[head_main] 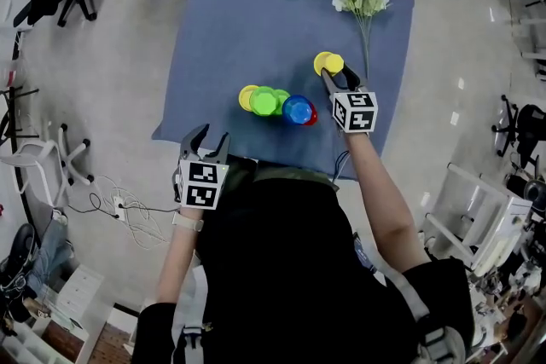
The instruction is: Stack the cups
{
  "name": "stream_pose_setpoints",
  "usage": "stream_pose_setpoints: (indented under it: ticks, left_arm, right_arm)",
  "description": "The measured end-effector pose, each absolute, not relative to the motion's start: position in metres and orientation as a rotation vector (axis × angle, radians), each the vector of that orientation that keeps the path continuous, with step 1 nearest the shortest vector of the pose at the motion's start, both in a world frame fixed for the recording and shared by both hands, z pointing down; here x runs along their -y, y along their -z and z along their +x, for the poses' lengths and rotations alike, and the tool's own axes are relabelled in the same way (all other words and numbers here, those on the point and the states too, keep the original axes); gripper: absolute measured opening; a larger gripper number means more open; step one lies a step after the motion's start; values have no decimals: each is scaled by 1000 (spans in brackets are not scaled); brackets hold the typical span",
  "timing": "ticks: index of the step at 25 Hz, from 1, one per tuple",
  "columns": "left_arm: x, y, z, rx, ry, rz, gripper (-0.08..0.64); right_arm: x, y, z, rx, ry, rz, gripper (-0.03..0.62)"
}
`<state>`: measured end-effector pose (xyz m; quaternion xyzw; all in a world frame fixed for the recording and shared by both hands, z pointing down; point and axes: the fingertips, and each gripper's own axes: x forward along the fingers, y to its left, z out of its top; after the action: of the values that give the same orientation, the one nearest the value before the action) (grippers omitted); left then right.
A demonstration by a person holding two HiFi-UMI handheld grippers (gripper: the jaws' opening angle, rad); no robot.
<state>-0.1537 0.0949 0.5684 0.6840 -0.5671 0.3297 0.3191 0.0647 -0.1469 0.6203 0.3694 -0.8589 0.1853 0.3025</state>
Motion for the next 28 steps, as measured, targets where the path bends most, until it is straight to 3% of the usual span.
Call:
stream_pose_setpoints:
  ticks: [19, 28]
  left_arm:
    - [-69, -561, -138, 1377, -891, 1999, 190]
    - [-60, -561, -129, 1295, -897, 2089, 137]
  right_arm:
    - [86, -495, 34, 2404, -401, 855, 224]
    - [39, -451, 5, 2447, -362, 735, 224]
